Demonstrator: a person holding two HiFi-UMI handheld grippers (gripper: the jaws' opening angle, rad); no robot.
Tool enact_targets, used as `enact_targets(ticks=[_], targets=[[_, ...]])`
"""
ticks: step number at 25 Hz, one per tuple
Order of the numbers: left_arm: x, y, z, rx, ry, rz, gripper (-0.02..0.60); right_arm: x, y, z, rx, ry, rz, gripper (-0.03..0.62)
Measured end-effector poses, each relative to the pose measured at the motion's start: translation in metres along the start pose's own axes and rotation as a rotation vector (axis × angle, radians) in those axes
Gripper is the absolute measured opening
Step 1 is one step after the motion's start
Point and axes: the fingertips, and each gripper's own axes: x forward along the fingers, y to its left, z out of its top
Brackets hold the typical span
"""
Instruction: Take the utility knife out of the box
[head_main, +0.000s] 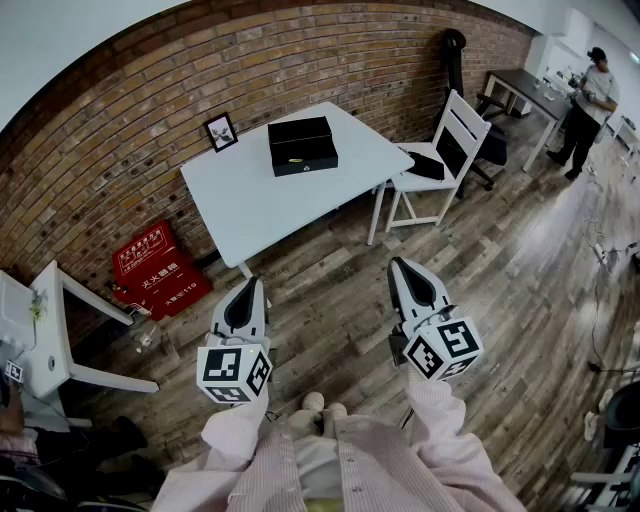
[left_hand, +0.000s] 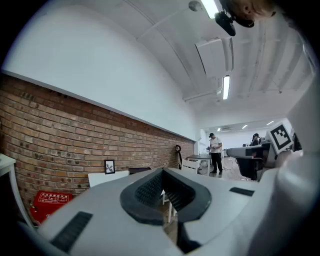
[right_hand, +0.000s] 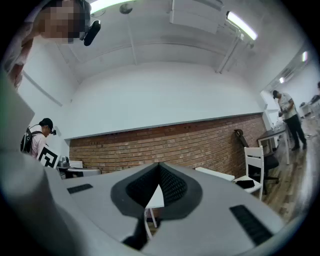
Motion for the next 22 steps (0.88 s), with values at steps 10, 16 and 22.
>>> enact_targets(ticks=[10, 16, 22], targets=[[0.001, -0.009, -0.002, 0.01, 0.002, 0.001, -0.008, 0.0, -0.006, 0.001, 0.026, -0.027, 0.015, 0.003], [0.004, -0.007, -0.004, -0.003, -0.004, 0.02, -0.008, 0.008, -0.012, -0.001, 0.018, -0.027, 0.017, 0.003], [0.017, -0.002, 0.0, -0.009, -0.014, 0.031, -0.008, 0.019, -0.018, -0.006, -0.004, -0.009, 0.036, 0.021]])
